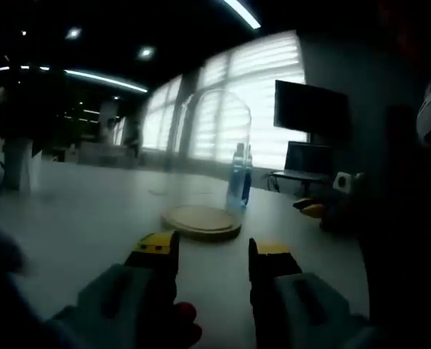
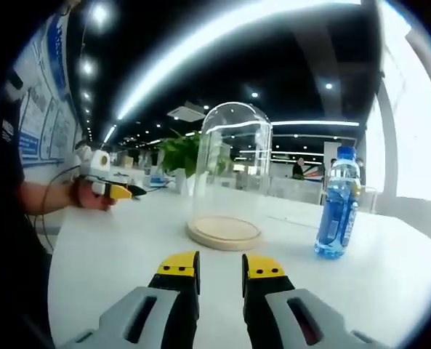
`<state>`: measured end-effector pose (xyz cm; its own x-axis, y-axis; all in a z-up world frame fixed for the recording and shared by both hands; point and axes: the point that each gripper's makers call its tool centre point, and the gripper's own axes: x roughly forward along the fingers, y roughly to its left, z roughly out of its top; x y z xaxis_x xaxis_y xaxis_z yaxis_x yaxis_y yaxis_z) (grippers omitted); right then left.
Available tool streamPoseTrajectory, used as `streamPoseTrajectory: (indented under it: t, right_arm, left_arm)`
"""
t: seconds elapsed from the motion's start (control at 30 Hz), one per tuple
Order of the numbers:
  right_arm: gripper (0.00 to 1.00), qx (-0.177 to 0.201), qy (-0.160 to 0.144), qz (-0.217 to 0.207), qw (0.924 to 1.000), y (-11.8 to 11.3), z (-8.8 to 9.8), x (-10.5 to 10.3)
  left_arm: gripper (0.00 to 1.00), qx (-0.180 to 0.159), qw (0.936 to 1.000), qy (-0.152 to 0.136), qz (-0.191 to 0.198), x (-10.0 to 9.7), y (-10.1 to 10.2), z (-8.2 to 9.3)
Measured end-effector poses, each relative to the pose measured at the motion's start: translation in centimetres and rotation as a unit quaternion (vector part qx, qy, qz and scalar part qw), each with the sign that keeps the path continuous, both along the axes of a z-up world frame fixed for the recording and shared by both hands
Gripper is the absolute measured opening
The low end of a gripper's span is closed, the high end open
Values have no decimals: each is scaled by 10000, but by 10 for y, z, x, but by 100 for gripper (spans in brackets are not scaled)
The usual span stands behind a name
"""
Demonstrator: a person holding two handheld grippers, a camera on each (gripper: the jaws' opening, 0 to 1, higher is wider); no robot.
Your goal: Open the cover put in the Mizone put the cover back on
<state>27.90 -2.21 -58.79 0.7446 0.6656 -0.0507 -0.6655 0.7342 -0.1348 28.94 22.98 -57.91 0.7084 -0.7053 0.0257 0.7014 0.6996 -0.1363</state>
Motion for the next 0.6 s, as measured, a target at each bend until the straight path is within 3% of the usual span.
streamPoseTrajectory:
  t: [0.6]
  right_arm:
    - [17,12,-6,126,9999,2,-1,-2]
  left_arm:
    - [31,30,10000,50,-69,-1,-3,-1]
